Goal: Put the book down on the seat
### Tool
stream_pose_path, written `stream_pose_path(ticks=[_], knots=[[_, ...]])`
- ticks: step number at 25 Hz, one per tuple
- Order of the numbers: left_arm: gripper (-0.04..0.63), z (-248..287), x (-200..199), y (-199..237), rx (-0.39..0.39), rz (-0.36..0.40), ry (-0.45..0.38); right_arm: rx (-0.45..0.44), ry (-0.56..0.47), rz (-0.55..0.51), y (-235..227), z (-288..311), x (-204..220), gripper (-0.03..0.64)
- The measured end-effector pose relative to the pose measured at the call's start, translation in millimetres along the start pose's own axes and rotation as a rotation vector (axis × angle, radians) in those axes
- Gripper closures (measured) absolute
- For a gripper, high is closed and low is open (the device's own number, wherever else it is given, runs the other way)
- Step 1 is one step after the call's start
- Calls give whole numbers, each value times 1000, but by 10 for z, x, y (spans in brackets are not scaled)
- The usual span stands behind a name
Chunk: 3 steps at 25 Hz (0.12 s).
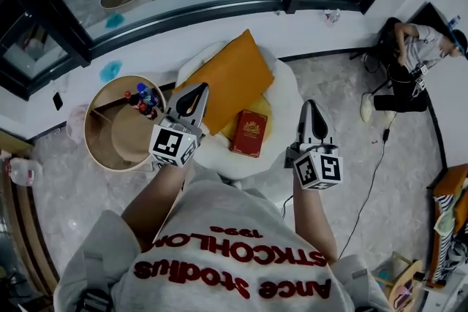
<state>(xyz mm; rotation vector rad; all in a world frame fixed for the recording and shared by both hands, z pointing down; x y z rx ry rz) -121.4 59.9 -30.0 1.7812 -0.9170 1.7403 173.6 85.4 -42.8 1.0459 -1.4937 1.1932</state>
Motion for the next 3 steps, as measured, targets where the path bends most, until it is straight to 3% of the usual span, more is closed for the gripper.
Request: stream_pose_path(ticks=[3], knots=[[580,-7,13,-5,0,4,3,-6,-3,5,12,17,13,591]])
Point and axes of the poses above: the fingertips, and each gripper's own axes: z forward along the fingers, y to its left, x out of its underside, the point moved 6 cm from there along -z, backward along the fingers, and after that the axes turned 10 degrees about x, right-handed, at the moved point
